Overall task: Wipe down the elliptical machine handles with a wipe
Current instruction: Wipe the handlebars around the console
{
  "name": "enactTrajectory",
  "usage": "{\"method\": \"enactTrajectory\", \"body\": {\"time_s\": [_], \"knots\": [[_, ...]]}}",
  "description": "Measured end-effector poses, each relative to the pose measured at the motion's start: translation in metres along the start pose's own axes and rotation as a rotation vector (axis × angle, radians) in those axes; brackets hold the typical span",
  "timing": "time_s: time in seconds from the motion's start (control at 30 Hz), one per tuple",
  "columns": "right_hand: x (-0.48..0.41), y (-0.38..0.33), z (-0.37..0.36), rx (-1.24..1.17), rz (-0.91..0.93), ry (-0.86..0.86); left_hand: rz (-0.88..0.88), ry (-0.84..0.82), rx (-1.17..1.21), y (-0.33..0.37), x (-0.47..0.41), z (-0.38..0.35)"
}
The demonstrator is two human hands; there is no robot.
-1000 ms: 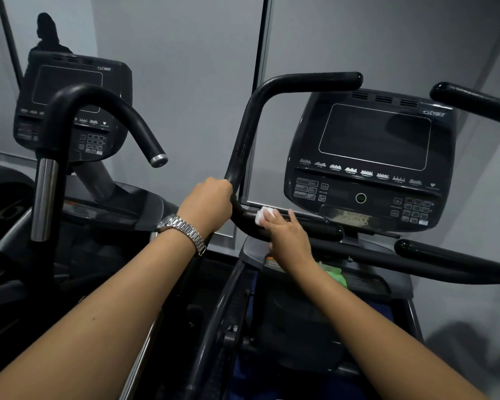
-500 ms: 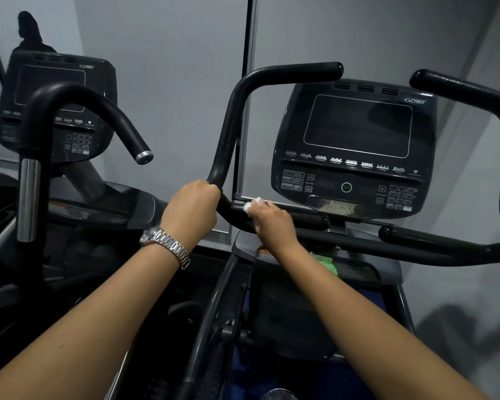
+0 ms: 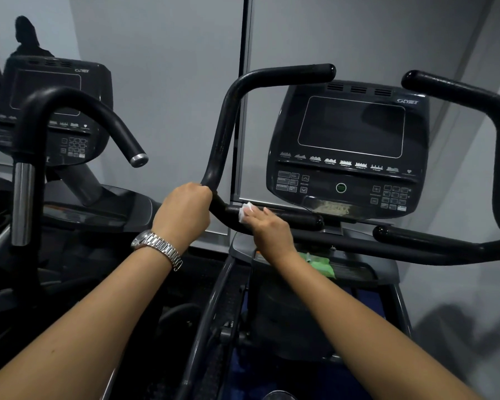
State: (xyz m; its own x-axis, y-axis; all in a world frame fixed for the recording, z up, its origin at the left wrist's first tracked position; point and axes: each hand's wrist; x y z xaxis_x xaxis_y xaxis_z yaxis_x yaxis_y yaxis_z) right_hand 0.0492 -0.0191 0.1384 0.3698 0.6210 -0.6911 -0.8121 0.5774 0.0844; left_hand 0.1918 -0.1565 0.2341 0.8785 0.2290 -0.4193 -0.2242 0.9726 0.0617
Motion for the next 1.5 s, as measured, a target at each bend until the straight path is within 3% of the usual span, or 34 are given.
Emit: {"method": "enactTrajectory", "body": {"time_s": [0.2,0.33,0.4,0.57,0.63,0.7,1.0,1.2,1.37,1.5], "knots": [[0.018,0.019,0.027,-0.016,-0.123,0.067,-0.009,0.008,-0.062,0.005,0.002,0.003],[0.006,0.003,0.020,-0.077,-0.153,0.063,-0.129,0.050,0.002,0.031,0.004,-0.014],[0.005,0.002,0.019,-0.121,-0.173,0.062,-0.050,0.041,0.226,0.048,0.002,-0.031],[0.004,0.010,0.019,-0.102,-0.143,0.079,0.393,-0.156,1.072,0.066,-0.017,-0.086],[0.002,0.012,0.017,-0.106,-0.139,0.071,0.551,-0.146,1.339,0.066,-0.026,-0.099],[0.002,0.015,0.017,-0.098,-0.113,0.073,0.635,-0.093,1.446,0.062,-0.036,-0.106],[0.013,0.028,0.026,-0.182,-0.037,0.027,0.455,0.002,1.082,0.051,-0.048,-0.106],[0.032,0.078,0.067,-0.174,-0.126,0.054,0.227,0.154,0.773,0.061,-0.048,-0.107],[0.033,0.108,0.094,-0.197,-0.243,-0.116,-0.007,0.248,0.498,0.067,-0.044,-0.114],[0.037,0.113,0.101,-0.199,-0.295,-0.304,-0.091,0.304,0.423,0.070,-0.042,-0.115]]}}
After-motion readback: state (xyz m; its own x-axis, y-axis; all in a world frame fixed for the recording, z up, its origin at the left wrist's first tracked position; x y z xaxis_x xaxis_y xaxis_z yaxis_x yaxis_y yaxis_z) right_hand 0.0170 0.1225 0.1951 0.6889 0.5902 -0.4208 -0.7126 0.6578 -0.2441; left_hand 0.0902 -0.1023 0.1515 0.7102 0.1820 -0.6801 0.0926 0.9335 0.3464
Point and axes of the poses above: each hand's wrist, its own x-axis away from the middle knuckle, its own z-axis out of the back of the hand, y = z × x, and after that the axes turned 8 degrees about -y, right-handed
